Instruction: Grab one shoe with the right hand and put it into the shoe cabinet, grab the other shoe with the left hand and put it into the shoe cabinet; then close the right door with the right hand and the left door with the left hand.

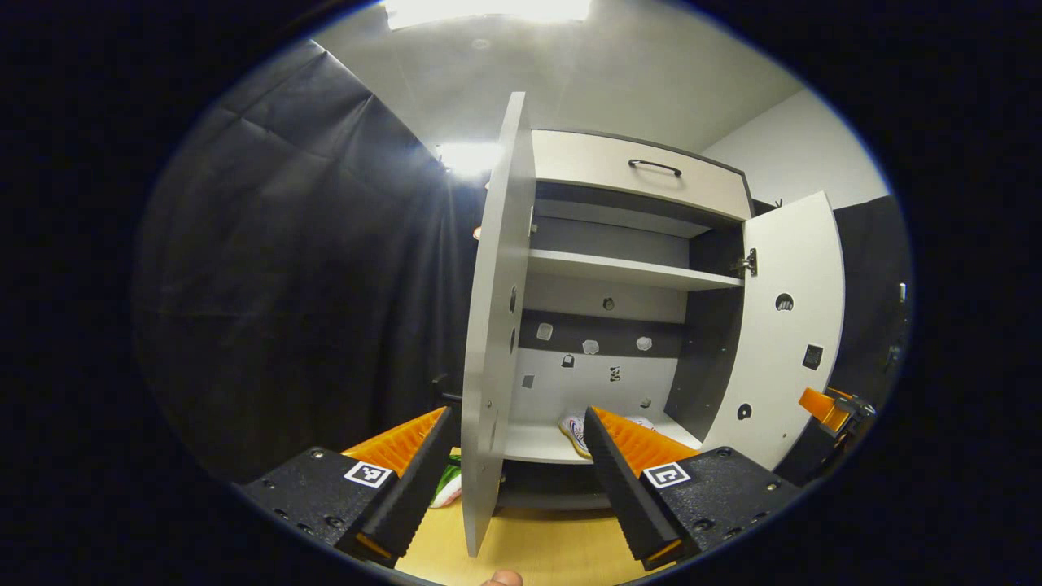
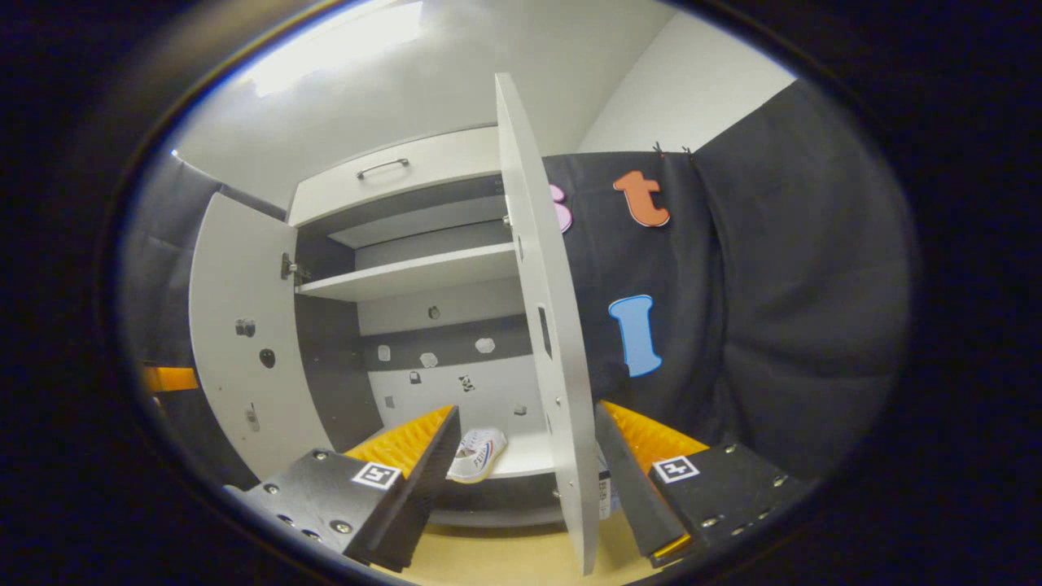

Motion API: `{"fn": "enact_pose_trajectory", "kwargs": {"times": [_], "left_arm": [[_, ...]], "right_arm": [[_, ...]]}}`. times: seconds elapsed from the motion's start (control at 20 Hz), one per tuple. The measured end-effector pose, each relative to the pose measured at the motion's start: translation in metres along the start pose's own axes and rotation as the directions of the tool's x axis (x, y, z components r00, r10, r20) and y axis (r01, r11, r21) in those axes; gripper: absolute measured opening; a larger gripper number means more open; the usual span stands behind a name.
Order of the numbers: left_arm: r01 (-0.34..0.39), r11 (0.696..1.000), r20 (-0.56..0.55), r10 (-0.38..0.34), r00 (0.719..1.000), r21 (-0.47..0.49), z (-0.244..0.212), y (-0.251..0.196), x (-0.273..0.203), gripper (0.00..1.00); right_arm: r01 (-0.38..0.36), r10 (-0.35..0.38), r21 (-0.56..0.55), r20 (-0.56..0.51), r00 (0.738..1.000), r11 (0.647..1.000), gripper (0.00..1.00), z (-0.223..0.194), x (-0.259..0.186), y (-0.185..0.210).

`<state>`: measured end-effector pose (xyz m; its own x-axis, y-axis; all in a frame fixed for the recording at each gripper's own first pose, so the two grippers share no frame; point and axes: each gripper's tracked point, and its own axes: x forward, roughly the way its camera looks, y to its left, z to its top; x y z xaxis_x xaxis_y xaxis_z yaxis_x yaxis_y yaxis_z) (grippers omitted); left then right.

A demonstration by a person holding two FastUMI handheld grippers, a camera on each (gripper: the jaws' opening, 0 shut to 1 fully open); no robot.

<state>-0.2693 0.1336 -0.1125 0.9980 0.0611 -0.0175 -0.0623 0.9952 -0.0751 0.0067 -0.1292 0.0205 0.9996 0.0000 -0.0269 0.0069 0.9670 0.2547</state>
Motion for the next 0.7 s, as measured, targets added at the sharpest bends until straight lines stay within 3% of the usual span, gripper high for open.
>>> {"fn": "enact_pose_trajectory", "kwargs": {"times": [0.1,0.15,0.4,0.6,0.7], "left_arm": [[-0.006,1.000,0.005,0.005,1.000,0.011,0.002,0.004,-0.001,1.00],[-0.013,1.000,0.009,0.013,1.000,0.019,0.002,0.007,-0.001,0.93],[-0.050,0.999,0.011,0.050,0.999,0.007,0.000,0.023,-0.004,0.96],[-0.094,0.995,0.012,0.094,0.995,0.009,-0.003,0.044,-0.005,0.93],[-0.123,0.992,0.009,0.123,0.992,0.019,-0.006,0.055,-0.005,0.96]], "right_arm": [[-0.005,0.005,-0.018,-0.008,1.000,1.000,0.97,0.001,-0.003,0.002],[-0.017,0.016,-0.018,-0.015,1.000,1.000,0.97,0.001,-0.006,0.006],[-0.082,0.082,0.000,-0.041,0.996,0.997,0.97,-0.007,-0.006,0.043],[-0.164,0.164,0.010,-0.065,0.984,0.986,0.96,-0.015,-0.005,0.081],[-0.205,0.206,0.013,-0.073,0.976,0.979,0.96,-0.020,-0.001,0.101]]}}
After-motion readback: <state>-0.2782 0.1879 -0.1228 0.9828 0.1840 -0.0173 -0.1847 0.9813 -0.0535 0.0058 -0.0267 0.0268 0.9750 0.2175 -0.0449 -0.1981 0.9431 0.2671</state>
